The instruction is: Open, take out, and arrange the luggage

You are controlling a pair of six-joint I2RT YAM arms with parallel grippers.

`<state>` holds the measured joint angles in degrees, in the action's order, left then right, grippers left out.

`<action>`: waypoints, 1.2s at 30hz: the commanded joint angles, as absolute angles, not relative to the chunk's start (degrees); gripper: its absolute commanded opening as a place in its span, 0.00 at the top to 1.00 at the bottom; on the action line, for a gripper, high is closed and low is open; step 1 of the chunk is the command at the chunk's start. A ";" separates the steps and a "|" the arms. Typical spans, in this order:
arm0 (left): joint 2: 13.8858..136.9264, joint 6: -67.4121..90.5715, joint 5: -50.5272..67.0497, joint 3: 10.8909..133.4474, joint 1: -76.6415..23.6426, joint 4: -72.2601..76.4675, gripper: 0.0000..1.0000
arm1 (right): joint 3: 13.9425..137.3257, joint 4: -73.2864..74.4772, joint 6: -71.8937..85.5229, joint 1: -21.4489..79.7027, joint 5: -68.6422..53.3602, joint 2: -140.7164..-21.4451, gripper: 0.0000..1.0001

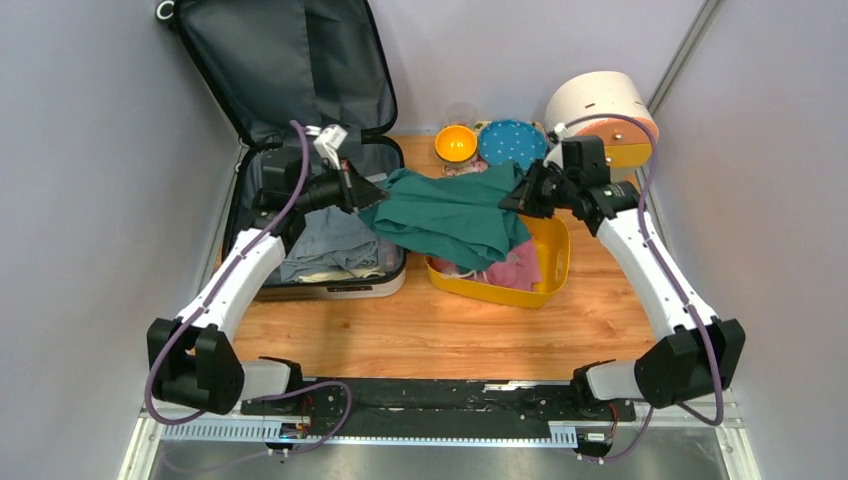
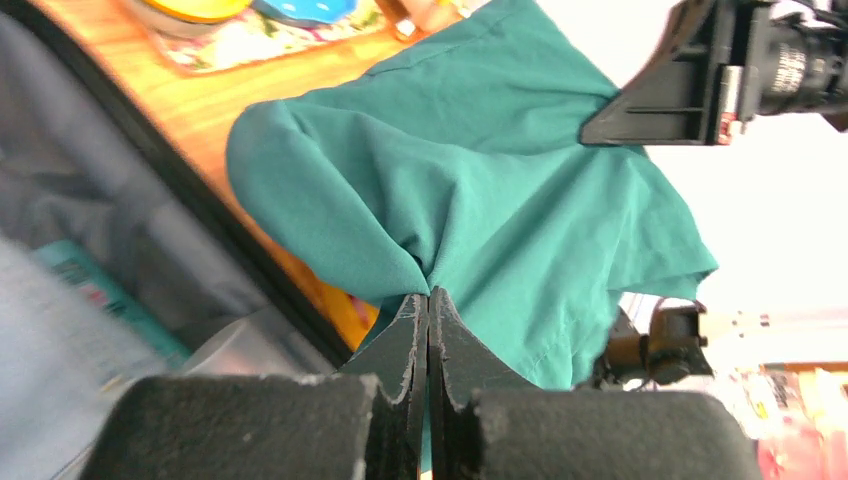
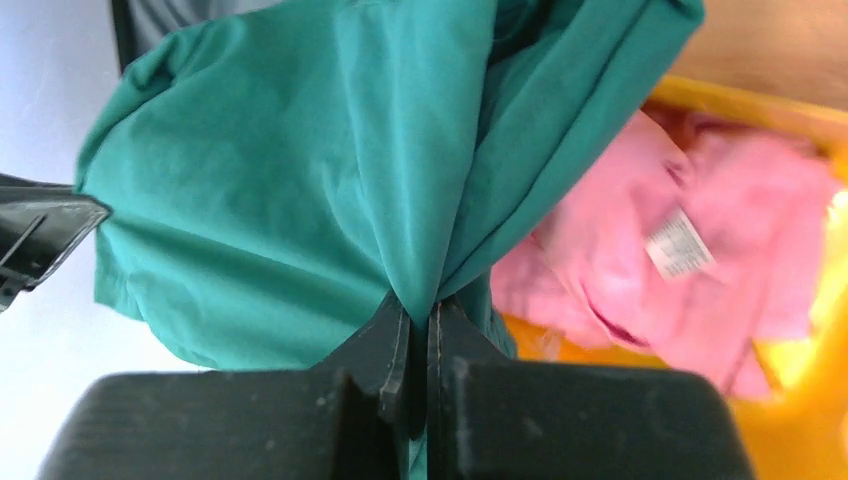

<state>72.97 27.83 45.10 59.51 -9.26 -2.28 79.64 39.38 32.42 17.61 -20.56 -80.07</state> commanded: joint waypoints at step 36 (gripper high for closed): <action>80.33 11.35 51.34 63.37 -8.54 -13.52 0.18 | 73.47 39.56 -7.02 12.09 -29.10 -71.01 0.05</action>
<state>82.96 17.52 50.37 63.53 -12.80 -7.44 70.83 45.08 -2.61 4.01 -25.80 -69.65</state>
